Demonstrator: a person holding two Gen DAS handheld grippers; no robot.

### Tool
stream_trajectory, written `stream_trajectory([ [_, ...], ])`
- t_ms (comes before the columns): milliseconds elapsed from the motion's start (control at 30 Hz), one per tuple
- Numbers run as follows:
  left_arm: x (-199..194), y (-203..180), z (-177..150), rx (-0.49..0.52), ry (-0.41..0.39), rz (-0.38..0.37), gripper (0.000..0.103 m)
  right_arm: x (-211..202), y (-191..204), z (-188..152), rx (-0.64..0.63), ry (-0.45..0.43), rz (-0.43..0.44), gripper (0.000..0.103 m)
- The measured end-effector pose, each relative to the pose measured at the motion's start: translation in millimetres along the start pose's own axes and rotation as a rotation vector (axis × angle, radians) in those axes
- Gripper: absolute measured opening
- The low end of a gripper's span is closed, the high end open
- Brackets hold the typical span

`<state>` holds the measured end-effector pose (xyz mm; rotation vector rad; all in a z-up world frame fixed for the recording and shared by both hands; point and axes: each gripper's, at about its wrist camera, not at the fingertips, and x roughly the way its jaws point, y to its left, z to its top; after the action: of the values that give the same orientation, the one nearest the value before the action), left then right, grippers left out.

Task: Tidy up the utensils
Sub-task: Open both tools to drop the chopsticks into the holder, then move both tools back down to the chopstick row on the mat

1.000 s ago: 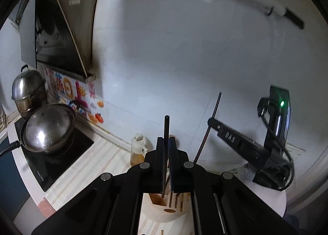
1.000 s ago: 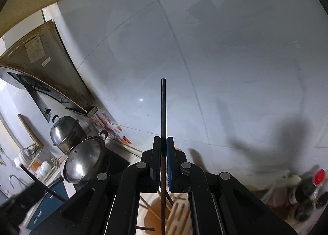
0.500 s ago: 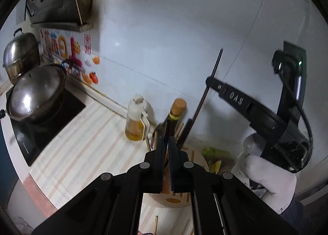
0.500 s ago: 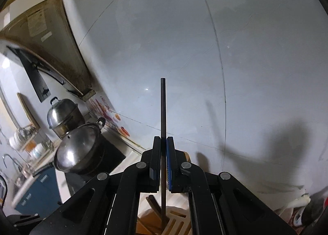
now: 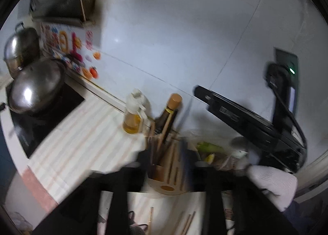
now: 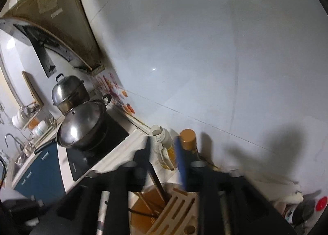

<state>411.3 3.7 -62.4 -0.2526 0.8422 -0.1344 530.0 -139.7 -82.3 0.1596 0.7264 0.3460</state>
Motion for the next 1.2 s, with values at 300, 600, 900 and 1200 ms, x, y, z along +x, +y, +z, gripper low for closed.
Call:
stream_trajectory([
  [300, -26.7, 19.2, -24.0, 0.018, -0.075, 0.177, 0.103, -68.6, -39.2, -43.3, 0.137, 0.022, -0.152, 0.082],
  [600, 19.3, 29.1, -103.0, 0.056, 0.08, 0.229, 0.103, -84.1, -88.0, -156.4, 0.243, 0.209, -0.315, 0.094],
  [900, 109.3, 34.3, -214.0, 0.17, 0.4, 0.245, 0.103, -52.8, -144.2, -314.7, 0.516, 0.504, -0.271, 0.033],
  [1200, 153.3, 28.3, -260.2, 0.248, 0.519, 0.228, 0.101, -41.2, -147.5, -368.9, 0.582, 0.56, -0.3, 0.032],
])
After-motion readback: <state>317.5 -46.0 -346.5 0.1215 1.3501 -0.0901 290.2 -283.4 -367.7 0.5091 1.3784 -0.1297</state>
